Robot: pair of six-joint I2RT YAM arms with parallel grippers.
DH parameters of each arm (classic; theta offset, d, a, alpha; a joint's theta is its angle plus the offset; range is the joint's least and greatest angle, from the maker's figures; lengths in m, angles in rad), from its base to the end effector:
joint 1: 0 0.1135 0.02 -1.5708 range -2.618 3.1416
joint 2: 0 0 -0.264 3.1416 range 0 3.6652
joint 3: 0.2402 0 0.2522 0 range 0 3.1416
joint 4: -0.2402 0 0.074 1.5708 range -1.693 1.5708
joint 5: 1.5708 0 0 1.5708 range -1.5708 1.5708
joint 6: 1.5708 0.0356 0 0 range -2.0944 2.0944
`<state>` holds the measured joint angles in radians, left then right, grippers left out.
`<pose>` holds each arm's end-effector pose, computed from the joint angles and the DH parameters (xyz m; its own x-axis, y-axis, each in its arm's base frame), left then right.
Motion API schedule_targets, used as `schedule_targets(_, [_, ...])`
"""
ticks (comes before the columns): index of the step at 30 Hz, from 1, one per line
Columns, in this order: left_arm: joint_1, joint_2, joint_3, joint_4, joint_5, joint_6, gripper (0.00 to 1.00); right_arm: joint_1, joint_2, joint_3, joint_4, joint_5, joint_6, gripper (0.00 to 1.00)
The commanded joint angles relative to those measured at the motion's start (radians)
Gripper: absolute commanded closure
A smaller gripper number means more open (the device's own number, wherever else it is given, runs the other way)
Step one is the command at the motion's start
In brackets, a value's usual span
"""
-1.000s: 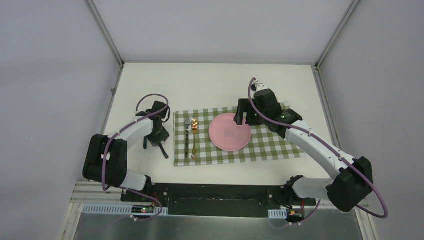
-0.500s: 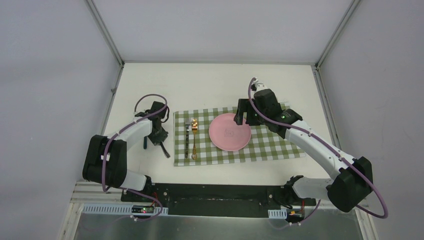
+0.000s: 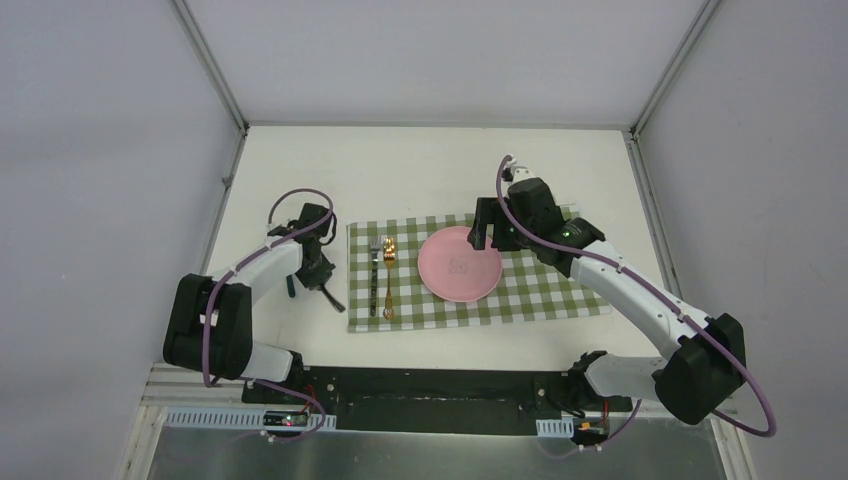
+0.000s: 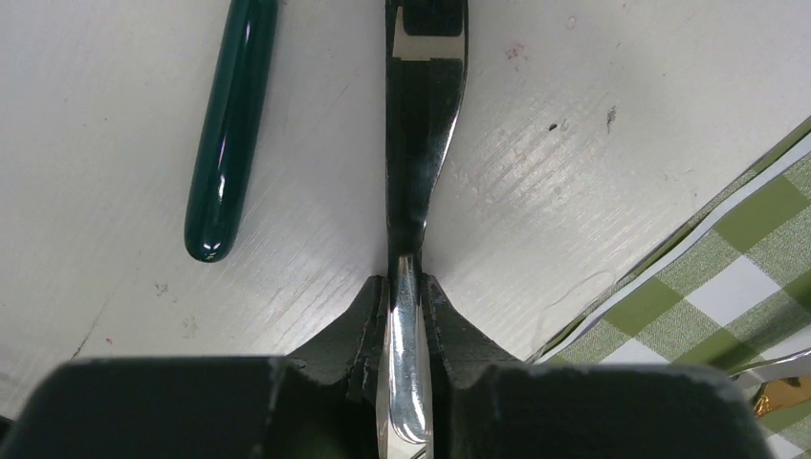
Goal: Set the dinner table for one person
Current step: Pick up the knife at the corner of the board.
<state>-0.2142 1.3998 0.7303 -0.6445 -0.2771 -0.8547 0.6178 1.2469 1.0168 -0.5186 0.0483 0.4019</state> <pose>0.2287 -0.0398 0.1640 -0.7234 -0.5852 -0.3663 -0.6233 0.7818 -0.0179 0.2198 0.1541 0.2917 -0.7257 -0.0363 -0.6871 -0.2889 0.9224 0.2563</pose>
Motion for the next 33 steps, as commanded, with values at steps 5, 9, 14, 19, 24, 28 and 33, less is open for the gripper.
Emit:
schedule_targets(5, [0.009,-0.085,-0.027,-0.003,0.075,0.100,1.00,0.006,-0.021,0.004,0.044,0.007,0.003,0.18])
schedule_targets(9, [0.009,-0.124,-0.008,-0.007,0.102,0.129,1.00,0.006,-0.018,0.001,0.051,0.000,0.008,0.18])
schedule_targets(14, [0.007,-0.141,0.001,-0.009,0.122,0.140,1.00,0.007,-0.019,-0.001,0.052,-0.001,0.010,0.18])
schedule_targets(19, [0.004,-0.159,0.021,-0.011,0.155,0.150,1.00,0.005,-0.018,-0.001,0.055,-0.001,0.009,0.18])
schedule_targets(24, [-0.001,-0.182,0.044,-0.020,0.174,0.164,1.00,0.007,-0.012,0.004,0.057,-0.006,0.014,0.18])
schedule_targets(28, [-0.001,-0.198,0.061,-0.031,0.179,0.169,1.00,0.006,-0.011,0.003,0.057,-0.007,0.014,0.18])
schedule_targets(33, [-0.018,-0.183,0.092,-0.031,0.208,0.166,1.00,0.007,-0.010,0.006,0.057,-0.008,0.015,0.18])
